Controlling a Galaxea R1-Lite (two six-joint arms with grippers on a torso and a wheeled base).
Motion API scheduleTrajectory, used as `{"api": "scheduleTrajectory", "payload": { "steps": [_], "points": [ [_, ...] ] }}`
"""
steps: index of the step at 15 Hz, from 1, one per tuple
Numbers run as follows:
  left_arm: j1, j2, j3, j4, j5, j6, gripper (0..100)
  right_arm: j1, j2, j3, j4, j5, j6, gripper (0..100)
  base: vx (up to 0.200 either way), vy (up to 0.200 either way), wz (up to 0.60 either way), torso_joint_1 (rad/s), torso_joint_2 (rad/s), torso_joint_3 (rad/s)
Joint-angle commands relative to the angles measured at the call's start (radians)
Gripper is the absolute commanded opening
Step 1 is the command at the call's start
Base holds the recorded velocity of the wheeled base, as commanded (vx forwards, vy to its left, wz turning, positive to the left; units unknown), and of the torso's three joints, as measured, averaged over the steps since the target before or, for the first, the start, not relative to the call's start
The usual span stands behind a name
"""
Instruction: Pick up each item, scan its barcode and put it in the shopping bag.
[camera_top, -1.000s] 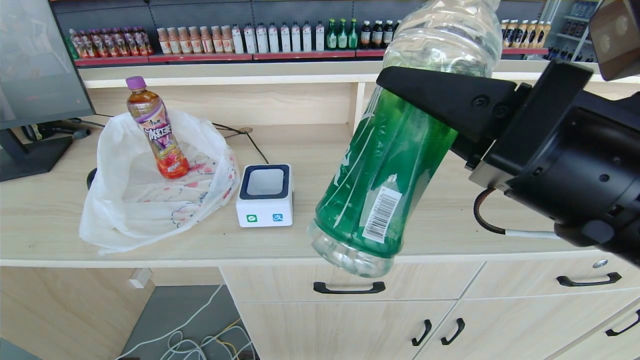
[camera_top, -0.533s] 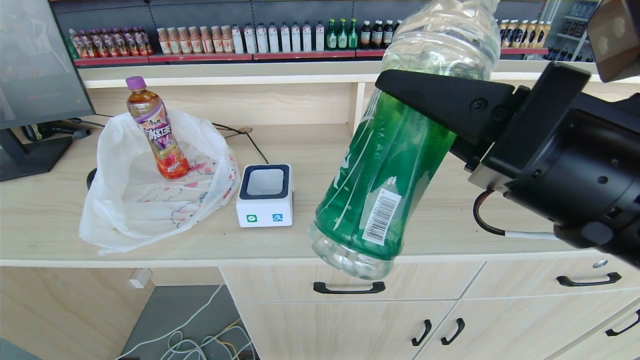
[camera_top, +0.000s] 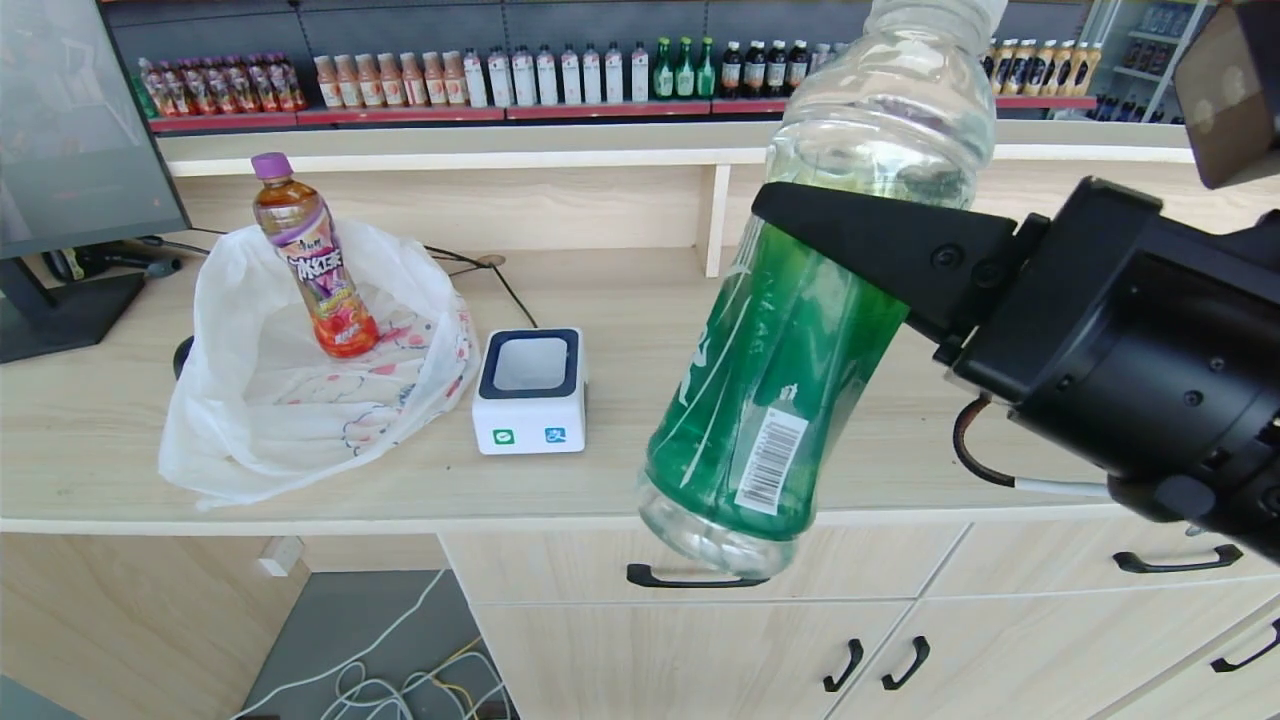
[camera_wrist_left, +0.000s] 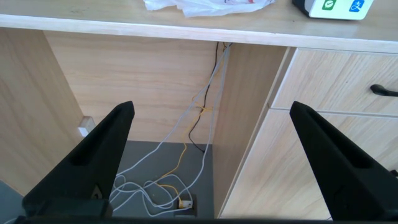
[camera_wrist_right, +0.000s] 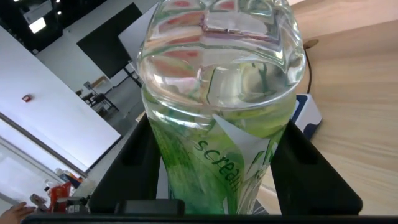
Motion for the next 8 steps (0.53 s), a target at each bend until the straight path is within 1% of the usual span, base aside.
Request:
{"api": "scheduleTrajectory", "payload": {
  "steps": [1, 2, 3, 7, 8],
  "points": [
    [0.001, 0.000, 0.000, 0.000, 0.002, 0.000, 100, 0.000, -0.011, 0.038, -0.002, -0.001, -0.020, 0, 0.000, 0.000, 0.00, 0.000, 0.00, 0.000],
    [0.001, 0.000, 0.000, 0.000, 0.000, 0.000, 100, 0.002, -0.014, 0.052, -0.003, -0.001, -0.028, 0, 0.000, 0.000, 0.00, 0.000, 0.00, 0.000],
    [0.001, 0.000, 0.000, 0.000, 0.000, 0.000, 100, 0.002, -0.025, 0.103, -0.005, -0.001, -0.060, 0, 0.000, 0.000, 0.00, 0.000, 0.00, 0.000],
    [0.001, 0.000, 0.000, 0.000, 0.000, 0.000, 100, -0.001, -0.025, 0.196, -0.007, -0.004, -0.190, 0, 0.000, 0.000, 0.00, 0.000, 0.00, 0.000],
    [0.001, 0.000, 0.000, 0.000, 0.002, 0.000, 100, -0.003, -0.023, 0.203, -0.007, -0.004, -0.204, 0, 0.000, 0.000, 0.00, 0.000, 0.00, 0.000]
  ]
}}
